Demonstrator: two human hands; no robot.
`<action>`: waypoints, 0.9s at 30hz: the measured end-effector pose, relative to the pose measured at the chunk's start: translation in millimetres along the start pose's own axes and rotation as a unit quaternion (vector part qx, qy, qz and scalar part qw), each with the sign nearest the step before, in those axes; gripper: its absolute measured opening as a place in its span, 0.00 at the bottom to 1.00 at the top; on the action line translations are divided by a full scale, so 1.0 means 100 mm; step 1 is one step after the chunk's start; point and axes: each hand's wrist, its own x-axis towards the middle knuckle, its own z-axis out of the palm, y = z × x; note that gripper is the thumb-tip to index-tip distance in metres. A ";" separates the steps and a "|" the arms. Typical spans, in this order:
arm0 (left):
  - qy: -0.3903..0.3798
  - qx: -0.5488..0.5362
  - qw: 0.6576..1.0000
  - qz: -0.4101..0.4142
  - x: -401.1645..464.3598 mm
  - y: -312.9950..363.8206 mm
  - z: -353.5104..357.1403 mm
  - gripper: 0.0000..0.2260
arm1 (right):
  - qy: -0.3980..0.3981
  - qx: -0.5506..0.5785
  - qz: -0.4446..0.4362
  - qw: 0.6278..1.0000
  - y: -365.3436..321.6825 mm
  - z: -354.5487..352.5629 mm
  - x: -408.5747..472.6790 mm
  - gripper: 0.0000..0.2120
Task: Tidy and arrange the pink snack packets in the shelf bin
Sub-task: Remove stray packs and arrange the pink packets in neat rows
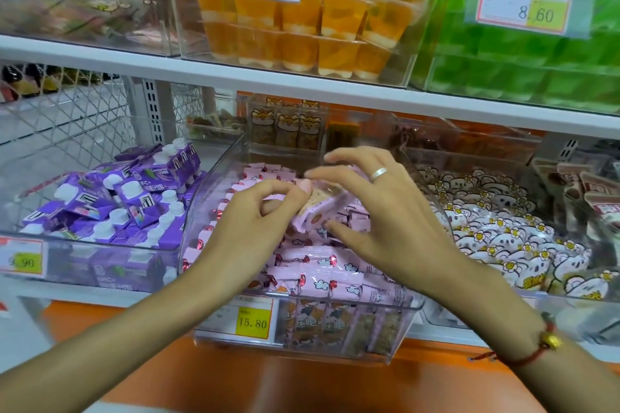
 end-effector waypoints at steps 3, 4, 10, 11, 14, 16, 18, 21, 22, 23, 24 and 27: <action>-0.007 -0.016 1.000 -0.007 0.00 0.00 0.00 0.20 | 0.035 0.005 0.009 0.999 0.01 -0.02 0.01 0.20; -0.005 -0.019 1.000 -0.012 0.01 -0.01 -0.01 0.21 | 0.046 0.043 0.039 0.997 0.03 -0.03 0.02 0.17; -0.124 0.331 0.928 0.120 -0.02 -0.15 -0.08 0.12 | 0.081 0.361 0.285 0.884 0.26 -0.05 0.03 0.15; -0.156 0.391 0.895 0.149 -0.01 -0.18 -0.08 0.15 | 0.074 0.376 0.301 0.873 0.29 -0.04 0.02 0.16; -0.216 0.464 0.844 0.163 0.03 -0.21 -0.06 0.19 | 0.048 0.350 0.292 0.889 0.33 0.01 -0.01 0.24; -0.233 0.470 0.837 0.153 0.04 -0.23 -0.07 0.19 | 0.038 0.318 0.264 0.910 0.32 0.06 -0.02 0.24; -0.237 0.475 0.834 0.150 0.05 -0.23 -0.08 0.19 | 0.014 0.269 0.237 0.934 0.28 0.13 -0.02 0.22; -0.240 0.480 0.830 0.150 0.06 -0.24 -0.08 0.19 | -0.038 0.188 0.199 0.961 0.22 0.17 0.00 0.19; -0.241 0.479 0.831 0.150 0.06 -0.24 -0.08 0.19 | -0.050 0.184 0.193 0.962 0.23 0.14 0.01 0.18; -0.243 0.477 0.832 0.148 0.06 -0.24 -0.08 0.19 | -0.064 0.188 0.192 0.961 0.25 0.11 0.02 0.18; -0.244 0.476 0.832 0.147 0.06 -0.24 -0.08 0.19 | -0.079 0.194 0.193 0.959 0.28 0.06 0.02 0.18; -0.244 0.471 0.835 0.145 0.06 -0.24 -0.08 0.19 | -0.113 0.143 0.177 0.967 0.34 0.00 0.02 0.16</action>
